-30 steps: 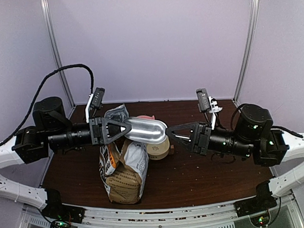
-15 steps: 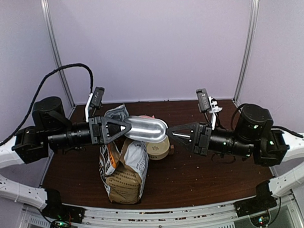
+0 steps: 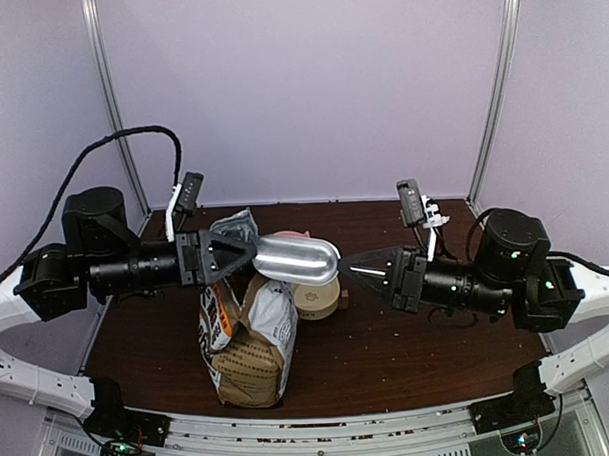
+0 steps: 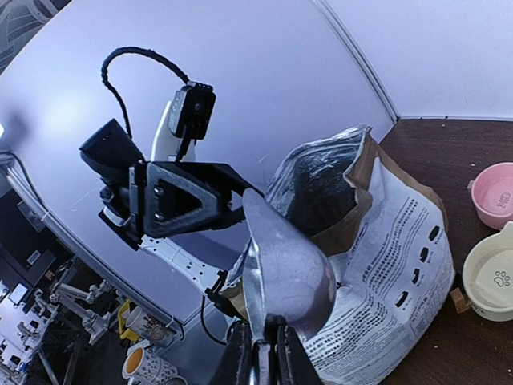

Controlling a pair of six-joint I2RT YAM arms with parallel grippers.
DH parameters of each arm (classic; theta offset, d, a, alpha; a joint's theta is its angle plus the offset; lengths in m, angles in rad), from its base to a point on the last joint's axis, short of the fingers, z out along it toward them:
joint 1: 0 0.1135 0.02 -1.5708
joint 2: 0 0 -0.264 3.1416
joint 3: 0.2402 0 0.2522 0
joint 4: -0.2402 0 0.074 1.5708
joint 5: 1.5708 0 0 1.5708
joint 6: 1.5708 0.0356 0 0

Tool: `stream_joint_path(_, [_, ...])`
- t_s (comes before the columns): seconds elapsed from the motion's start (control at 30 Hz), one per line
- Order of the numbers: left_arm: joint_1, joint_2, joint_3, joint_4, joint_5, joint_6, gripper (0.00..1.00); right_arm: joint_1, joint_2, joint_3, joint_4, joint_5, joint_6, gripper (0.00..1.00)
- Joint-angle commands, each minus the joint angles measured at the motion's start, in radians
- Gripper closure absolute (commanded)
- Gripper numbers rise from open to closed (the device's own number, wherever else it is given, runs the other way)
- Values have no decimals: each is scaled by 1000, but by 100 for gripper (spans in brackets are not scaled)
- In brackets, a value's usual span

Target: Serve the pet food

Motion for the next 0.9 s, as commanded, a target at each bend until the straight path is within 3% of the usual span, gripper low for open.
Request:
stream_joint_path(0.0, [8, -17, 170, -202, -163, 124, 41, -1, -13, 74, -98, 94, -46, 100])
stream_joint_path(0.1, [29, -8, 265, -369, -299, 169, 20, 2, 23, 151, -205, 138, -74, 100])
stream_joint_path(0.23, [155, 6, 309, -536, -309, 174, 11, 23, 104, 282, -329, 192, -122, 100])
stream_joint_path(0.37, [250, 22, 278, -565, -221, 195, 5, 40, 212, 437, -482, 267, -153, 100])
stream_joint_path(0.7, [271, 111, 229, -459, -76, 242, 5, 53, 552, 874, -842, 408, -205, 100])
stream_joint_path(0.73, [272, 123, 227, -463, -69, 248, 10, 54, 584, 915, -883, 407, -209, 100])
stream_joint_path(0.77, [273, 134, 227, -467, -61, 255, 24, 56, 617, 957, -914, 404, -214, 100])
stream_joint_path(0.83, [273, 142, 215, -459, -42, 258, 66, 57, 682, 1038, -976, 398, -218, 100])
stream_joint_path(0.87, [273, 142, 205, -443, -27, 259, 80, 58, 715, 1078, -1009, 399, -219, 100])
